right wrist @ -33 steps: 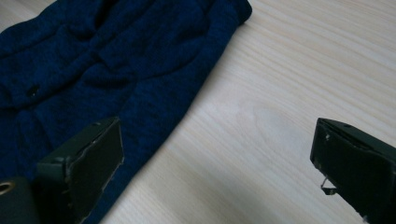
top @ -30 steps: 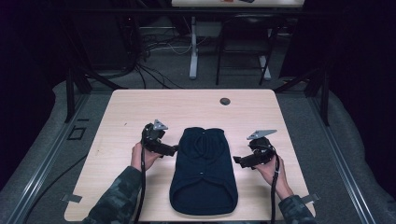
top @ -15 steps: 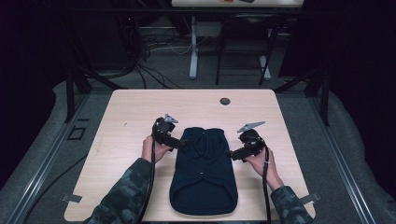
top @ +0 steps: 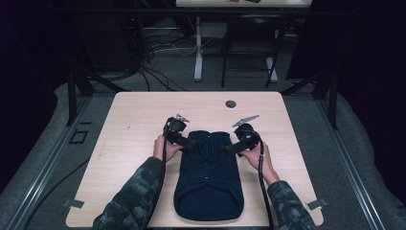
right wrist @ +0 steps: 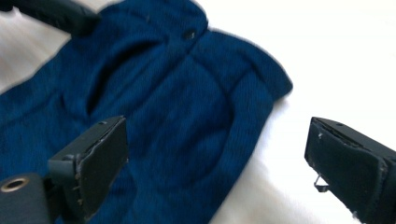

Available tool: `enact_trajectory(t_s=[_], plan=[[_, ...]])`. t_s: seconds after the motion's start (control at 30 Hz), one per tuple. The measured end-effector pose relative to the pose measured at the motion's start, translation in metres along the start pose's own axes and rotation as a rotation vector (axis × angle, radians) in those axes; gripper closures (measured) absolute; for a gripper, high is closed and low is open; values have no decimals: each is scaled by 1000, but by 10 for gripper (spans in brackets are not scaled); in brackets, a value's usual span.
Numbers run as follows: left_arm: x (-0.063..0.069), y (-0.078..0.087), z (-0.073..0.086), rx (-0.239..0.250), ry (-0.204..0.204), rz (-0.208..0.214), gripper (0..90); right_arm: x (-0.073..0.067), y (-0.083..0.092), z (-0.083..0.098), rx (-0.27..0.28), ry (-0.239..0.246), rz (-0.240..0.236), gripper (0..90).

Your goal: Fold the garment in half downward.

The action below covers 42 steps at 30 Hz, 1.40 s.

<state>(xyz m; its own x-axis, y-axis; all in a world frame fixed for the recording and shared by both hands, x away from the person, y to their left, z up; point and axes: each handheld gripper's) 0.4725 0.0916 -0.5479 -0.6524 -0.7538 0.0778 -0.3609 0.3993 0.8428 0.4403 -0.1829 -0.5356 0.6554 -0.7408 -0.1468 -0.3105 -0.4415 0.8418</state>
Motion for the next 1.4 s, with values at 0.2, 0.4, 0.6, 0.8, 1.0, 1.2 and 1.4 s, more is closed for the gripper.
enact_trajectory(t_s=[0.2, 0.4, 0.6, 0.8, 1.0, 1.2, 1.4], plan=[[-1, -8, -8, -21, -13, -3, 16, 5, -11, -16, -22, -10, -3, 136], [0, -20, -13, -44, -23, -28, 27, 11, -22, -27, -42, -24, 18, 218], [-2, -28, -13, -63, -14, -16, 102, 17, -36, -30, -91, -53, -6, 360], [0, -28, -13, -63, -23, 11, 228, 18, -39, -28, -98, -73, -4, 496], [0, -30, -12, -55, -18, 39, 370, 19, -43, -23, -68, -89, 6, 620], [3, -29, -13, -60, -37, 53, 499, 19, -41, -22, -81, -63, 4, 693], [5, -27, -15, -61, -60, 55, 631, 17, -39, -23, -81, -51, 5, 729]])
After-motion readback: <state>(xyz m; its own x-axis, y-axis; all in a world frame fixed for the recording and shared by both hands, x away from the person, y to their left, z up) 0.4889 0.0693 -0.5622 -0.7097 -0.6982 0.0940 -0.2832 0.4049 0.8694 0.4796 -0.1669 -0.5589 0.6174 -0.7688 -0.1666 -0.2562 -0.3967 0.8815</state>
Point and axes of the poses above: each handheld gripper's, and its own axes: y roughly backward along the jaws, z roughly out of its underside, x roughly to its right, and after that the axes turned 8 degrees about -x, right-handed
